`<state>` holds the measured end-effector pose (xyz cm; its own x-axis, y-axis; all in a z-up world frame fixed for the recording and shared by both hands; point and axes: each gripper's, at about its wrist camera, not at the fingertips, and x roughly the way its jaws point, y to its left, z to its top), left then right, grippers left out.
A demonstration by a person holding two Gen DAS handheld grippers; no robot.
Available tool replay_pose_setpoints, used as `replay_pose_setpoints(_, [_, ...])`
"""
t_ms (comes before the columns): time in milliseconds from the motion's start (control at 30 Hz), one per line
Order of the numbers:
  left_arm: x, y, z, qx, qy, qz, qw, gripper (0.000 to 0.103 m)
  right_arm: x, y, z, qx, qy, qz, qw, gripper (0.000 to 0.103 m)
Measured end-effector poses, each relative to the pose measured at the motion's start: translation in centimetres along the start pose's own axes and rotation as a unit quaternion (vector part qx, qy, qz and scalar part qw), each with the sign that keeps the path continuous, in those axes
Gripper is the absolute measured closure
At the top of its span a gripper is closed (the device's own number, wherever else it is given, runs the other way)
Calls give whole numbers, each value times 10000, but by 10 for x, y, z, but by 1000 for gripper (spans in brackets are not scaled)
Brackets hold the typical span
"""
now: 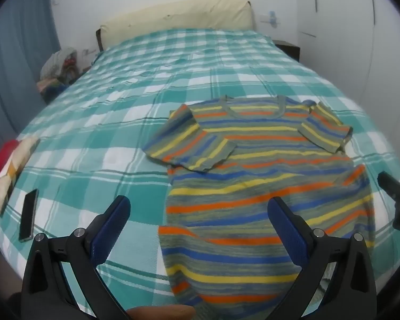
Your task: Fold small clothes
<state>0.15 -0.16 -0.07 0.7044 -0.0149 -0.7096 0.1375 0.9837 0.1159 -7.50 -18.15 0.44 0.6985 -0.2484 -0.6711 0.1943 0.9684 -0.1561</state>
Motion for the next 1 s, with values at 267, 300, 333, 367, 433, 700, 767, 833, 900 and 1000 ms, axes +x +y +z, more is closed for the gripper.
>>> replay_pose_setpoints(267, [5, 2, -6, -12, -2, 26, 10000, 0, 6, 7, -4, -43, 31, 29, 10000, 0])
replay_pose_setpoints(300, [4, 2, -4, 2, 10, 38, 10000, 0, 6, 5, -5, -46, 33, 40, 10000, 0])
replay_pose_setpoints(333, [4, 3, -5, -2, 22, 42, 10000, 0, 6, 6, -6, -46, 36, 38, 10000, 0])
replay_pose_setpoints(367, [5, 3, -5, -11, 34, 43, 10000, 0, 6, 6, -5, -52, 53, 33, 10000, 0])
replay_pose_setpoints(433, [6, 4, -5, -32, 65, 26, 10000, 0, 8, 6, -4, -62, 83, 42, 9999, 0])
replay_pose_setpoints(700, [10, 3, -6, -13, 101, -8, 9999, 0, 6, 5, -5, -59, 89, 60, 9999, 0])
replay_pose_setpoints(767, [11, 1, -6, 30, 110, -15, 9999, 0, 6, 5, -4, -57, 91, 64, 9999, 0])
replay_pose_setpoints(833, [12, 0, -6, 58, 114, -21, 9999, 0, 6, 6, -4, -55, 96, 57, 9999, 0])
replay_pose_setpoints(900, [12, -1, -6, 80, 106, -22, 9999, 0, 7, 5, -5, -42, 116, 64, 9999, 0])
replay_pose_setpoints(1000, [13, -1, -5, 94, 108, -23, 9999, 0, 9, 6, -6, -58, 133, 69, 9999, 0])
